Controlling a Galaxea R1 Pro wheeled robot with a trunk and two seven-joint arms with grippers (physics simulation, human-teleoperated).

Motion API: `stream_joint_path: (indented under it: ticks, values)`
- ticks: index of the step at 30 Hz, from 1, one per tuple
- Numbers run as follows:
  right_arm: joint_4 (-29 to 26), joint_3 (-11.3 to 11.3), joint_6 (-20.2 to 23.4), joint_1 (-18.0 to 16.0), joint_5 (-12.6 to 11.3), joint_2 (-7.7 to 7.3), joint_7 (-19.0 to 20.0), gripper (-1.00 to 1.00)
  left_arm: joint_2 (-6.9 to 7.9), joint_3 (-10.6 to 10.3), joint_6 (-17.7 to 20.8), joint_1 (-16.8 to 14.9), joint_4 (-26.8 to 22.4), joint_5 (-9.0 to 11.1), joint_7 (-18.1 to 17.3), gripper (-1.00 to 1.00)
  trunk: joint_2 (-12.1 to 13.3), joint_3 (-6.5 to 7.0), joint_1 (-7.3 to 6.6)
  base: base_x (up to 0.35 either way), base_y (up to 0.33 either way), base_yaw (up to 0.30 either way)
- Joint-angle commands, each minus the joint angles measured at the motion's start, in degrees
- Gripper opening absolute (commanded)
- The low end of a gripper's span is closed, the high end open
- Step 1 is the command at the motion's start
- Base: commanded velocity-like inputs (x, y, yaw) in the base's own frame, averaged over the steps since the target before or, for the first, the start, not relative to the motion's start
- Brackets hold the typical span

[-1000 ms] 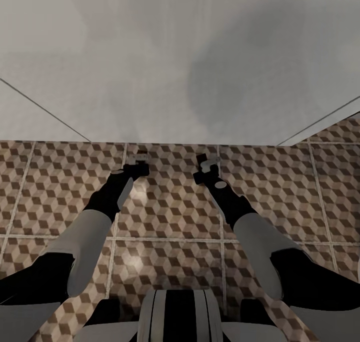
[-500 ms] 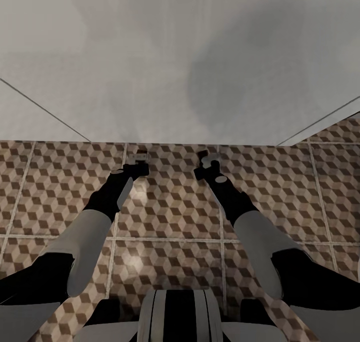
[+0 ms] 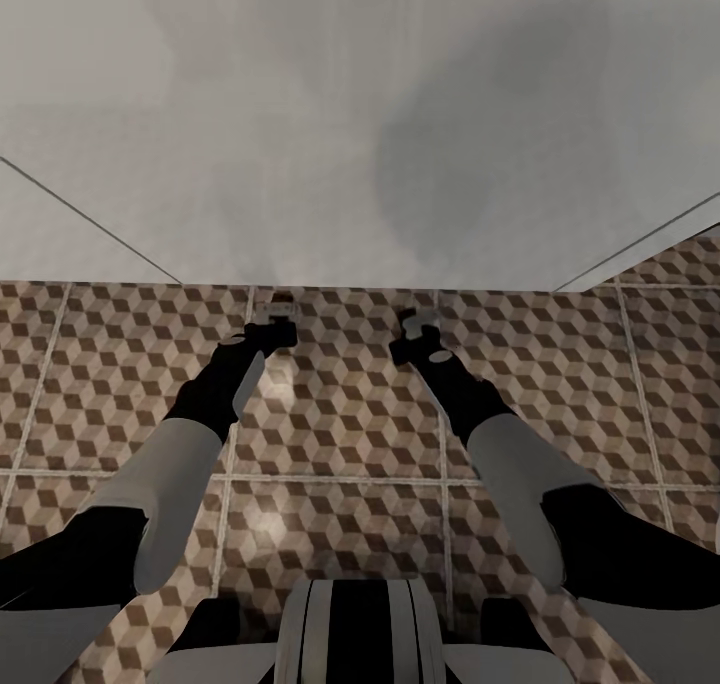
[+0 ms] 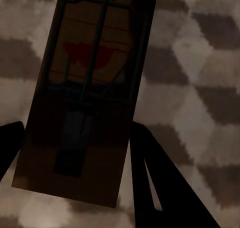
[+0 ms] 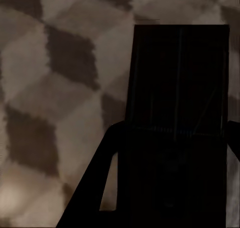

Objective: Take the four mousetraps from the cabinet in the bathroom and place them on the bathroom floor. Make sure all four end up on the same floor surface, and ensure that at least two of them are either under or directly next to the same bathroom sink.

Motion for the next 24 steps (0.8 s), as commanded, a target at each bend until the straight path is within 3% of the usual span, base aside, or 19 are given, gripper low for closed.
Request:
stream_joint_path:
  ticks: [1,24]
  values:
    - [0.0,0.0,0.4,0.0,0.6,0.00,0.1,-1.00,0.01,-0.1,0.3,0.0,-0.1,0.0,0.1,-1.00,0.0,-0.03,-0.01,0.000,0.000,0.000]
    - [0.8,0.1,0.2,0.0,0.5,0.00,0.1,-1.00,0.06,-0.1,0.3,1.6,0.3,0.0,0.1,-1.00,0.0,-0.03,-0.01,0.000,0.000,0.000]
